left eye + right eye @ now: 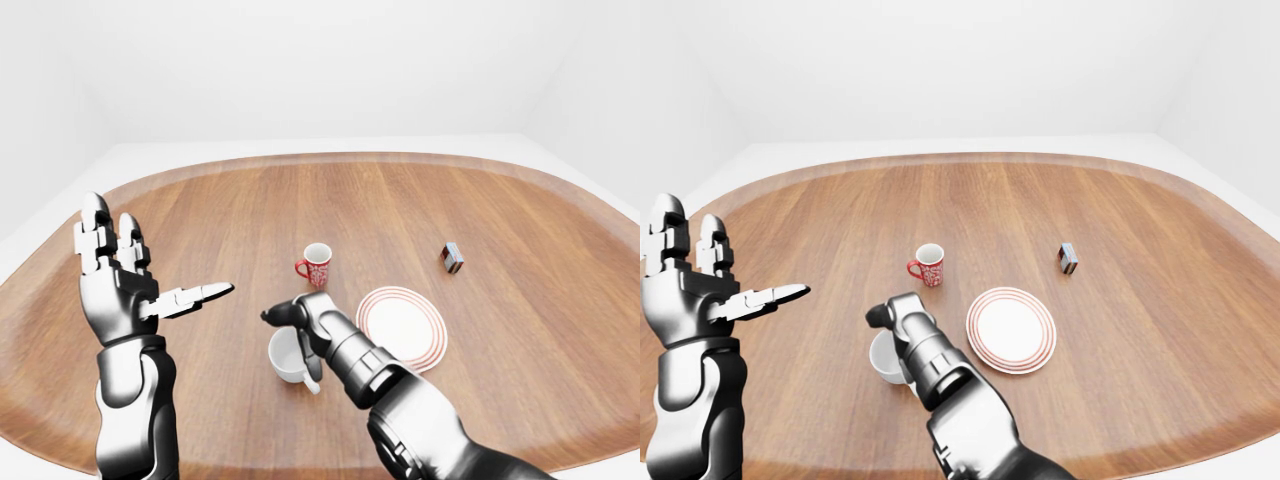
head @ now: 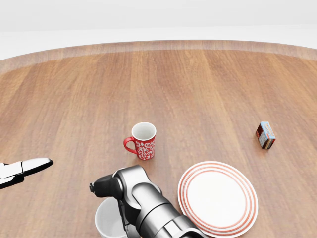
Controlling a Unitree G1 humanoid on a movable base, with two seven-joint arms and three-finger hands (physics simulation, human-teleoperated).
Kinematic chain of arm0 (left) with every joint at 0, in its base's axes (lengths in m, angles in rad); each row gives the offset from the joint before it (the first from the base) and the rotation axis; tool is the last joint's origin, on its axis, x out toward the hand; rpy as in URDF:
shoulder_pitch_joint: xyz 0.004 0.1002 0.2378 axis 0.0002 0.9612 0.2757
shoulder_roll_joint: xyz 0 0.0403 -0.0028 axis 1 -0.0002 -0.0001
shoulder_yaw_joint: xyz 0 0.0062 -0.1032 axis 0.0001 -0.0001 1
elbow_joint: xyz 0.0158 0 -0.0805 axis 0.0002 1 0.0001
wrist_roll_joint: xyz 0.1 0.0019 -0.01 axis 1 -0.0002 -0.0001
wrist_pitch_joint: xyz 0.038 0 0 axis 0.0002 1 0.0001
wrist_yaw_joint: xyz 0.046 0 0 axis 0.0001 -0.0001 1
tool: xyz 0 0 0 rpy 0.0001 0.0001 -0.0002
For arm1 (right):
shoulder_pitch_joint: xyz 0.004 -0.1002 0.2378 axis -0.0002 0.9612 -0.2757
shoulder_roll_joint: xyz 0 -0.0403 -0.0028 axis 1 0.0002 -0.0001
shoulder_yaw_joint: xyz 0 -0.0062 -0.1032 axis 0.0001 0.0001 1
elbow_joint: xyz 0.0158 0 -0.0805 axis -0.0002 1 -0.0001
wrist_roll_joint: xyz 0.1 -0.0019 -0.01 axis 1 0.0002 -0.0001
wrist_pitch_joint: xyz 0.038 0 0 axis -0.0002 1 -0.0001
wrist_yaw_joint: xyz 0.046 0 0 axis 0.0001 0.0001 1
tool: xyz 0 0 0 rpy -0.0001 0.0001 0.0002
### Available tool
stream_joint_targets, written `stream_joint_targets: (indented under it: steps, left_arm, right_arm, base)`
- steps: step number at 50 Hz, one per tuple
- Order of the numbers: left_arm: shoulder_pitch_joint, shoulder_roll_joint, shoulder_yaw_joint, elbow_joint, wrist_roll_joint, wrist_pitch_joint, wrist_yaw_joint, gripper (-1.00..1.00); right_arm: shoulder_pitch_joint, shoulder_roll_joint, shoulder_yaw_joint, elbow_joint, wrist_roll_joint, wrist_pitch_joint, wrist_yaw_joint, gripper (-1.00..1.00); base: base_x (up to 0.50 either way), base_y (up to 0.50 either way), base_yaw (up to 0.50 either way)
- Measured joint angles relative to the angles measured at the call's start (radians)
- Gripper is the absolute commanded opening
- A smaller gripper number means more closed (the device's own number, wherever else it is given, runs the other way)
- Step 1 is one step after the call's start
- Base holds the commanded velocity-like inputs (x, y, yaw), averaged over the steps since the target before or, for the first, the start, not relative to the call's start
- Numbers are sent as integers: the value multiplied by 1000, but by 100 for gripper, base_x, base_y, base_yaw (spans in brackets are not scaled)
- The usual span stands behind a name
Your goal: Put the white mug on the plate.
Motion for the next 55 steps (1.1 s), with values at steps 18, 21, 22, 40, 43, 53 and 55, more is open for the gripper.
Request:
stream_joint_targets:
  steps: [18,21,22,40,43,53,55]
  left_arm:
    - [3,-1,-1,2,-1,0,0,100]
    - [3,-2,-1,3,-1,0,0,100]
    - [3,-2,-1,3,-1,0,0,100]
    - [3,-2,-2,3,-5,0,1,100]
    - [3,-2,-2,5,-5,0,1,100]
    - [4,-2,0,5,-10,0,0,100]
    - [3,-2,1,5,-11,0,0,100]
  right_arm:
    - [-10,0,-28,29,39,0,-99,100]
    - [-14,0,-33,32,50,0,-122,100]
    - [-15,0,-34,34,53,0,-130,100]
    - [-19,0,-48,52,82,0,-222,100]
    - [-17,0,-50,54,83,0,-231,100]
    - [-5,0,-53,61,81,0,-255,100]
    - [-2,0,-54,62,80,0,-259,100]
  base:
    - [0,0,0]
    - [0,0,0]
    - [0,0,0]
    - [0,0,0]
    - [0,0,0]
    - [0,0,0]
    - [0,0,0]
